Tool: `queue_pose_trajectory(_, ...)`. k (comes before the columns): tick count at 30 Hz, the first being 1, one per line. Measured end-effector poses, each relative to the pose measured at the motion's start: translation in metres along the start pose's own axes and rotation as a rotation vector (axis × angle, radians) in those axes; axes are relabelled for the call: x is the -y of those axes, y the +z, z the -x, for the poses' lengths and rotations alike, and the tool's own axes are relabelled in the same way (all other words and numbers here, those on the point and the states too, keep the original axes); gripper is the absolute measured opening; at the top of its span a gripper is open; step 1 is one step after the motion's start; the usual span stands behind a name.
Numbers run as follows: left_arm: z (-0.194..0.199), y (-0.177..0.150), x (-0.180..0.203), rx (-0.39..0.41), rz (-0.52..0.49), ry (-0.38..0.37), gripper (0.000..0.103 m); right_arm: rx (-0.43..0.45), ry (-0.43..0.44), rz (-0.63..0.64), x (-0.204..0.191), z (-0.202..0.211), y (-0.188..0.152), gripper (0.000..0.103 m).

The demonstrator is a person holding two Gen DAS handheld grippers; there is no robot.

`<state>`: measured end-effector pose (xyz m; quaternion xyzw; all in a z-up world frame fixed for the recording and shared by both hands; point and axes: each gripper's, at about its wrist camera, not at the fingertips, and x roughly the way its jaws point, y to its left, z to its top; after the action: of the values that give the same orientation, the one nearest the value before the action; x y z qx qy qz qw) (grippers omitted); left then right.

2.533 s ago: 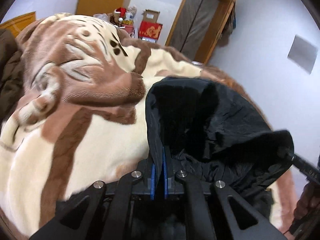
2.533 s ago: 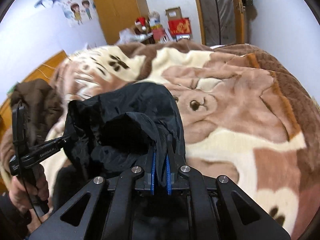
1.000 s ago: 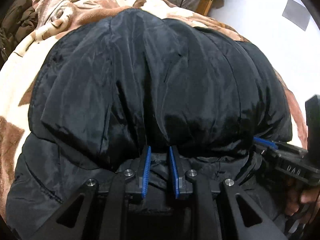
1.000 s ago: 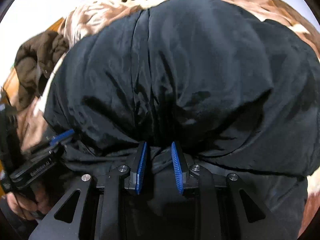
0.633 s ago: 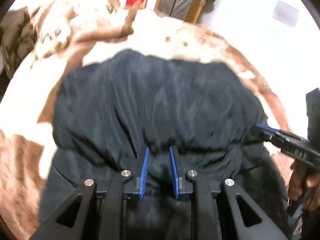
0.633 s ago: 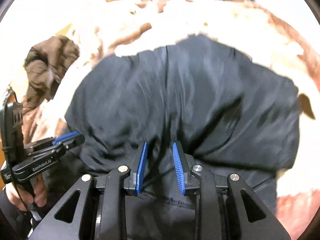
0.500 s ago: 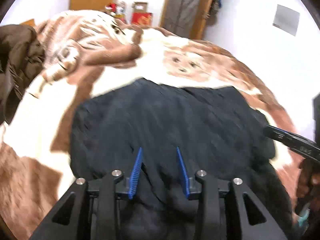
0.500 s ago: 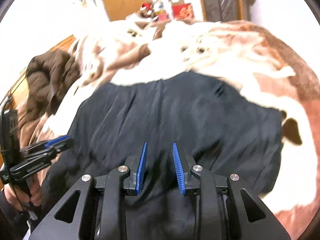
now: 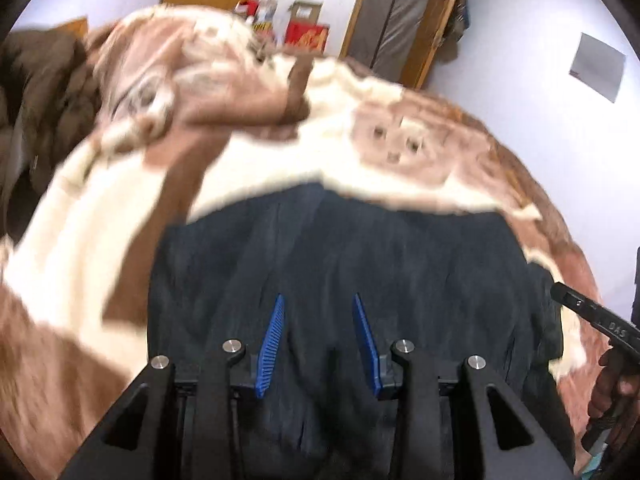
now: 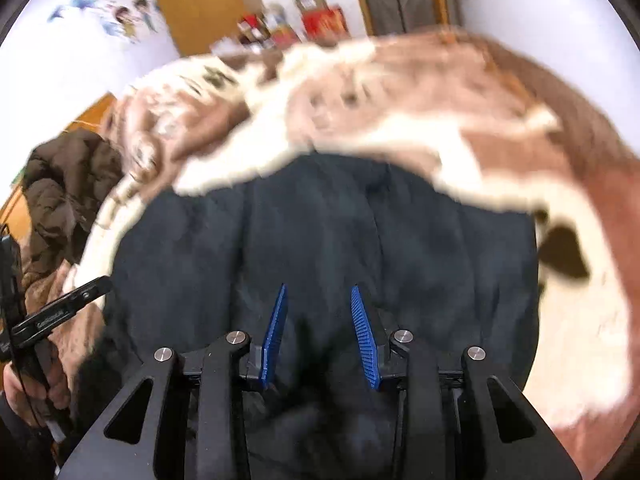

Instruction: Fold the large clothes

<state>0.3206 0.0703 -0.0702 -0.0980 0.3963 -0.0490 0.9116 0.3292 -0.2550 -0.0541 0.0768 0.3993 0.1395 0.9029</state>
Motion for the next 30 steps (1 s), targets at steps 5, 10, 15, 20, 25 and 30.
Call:
queue_pose_trajectory(5, -0.054, 0.045, 0.011, -0.003, -0.036, 0.067, 0.038, -0.023, -0.02, 0.028, -0.004, -0.054, 0.041, 0.034)
queue_pose_trajectory(10, -0.102, 0.027, 0.007, -0.064, -0.06, 0.104, 0.04, -0.131, -0.073, -0.002, 0.03, -0.112, 0.022, 0.034)
queue_pose_trajectory(15, -0.113, 0.007, 0.004, -0.04, -0.072, 0.102, 0.04, -0.088, -0.07, 0.013, 0.04, -0.118, -0.001, 0.034)
queue_pose_trajectory(20, -0.086, 0.019, 0.003, -0.058, -0.04, 0.081, 0.04, -0.081, -0.107, 0.024, 0.026, -0.083, 0.013, 0.034)
queue_pose_trajectory(25, -0.009, -0.001, 0.007, 0.048, -0.047, -0.006, 0.04, 0.04, -0.018, 0.042, 0.002, -0.004, -0.007, 0.036)
queue_pose_trajectory(30, -0.012, -0.057, 0.023, -0.056, -0.101, -0.037, 0.04, -0.065, 0.002, 0.061, -0.016, -0.023, -0.048, 0.036)
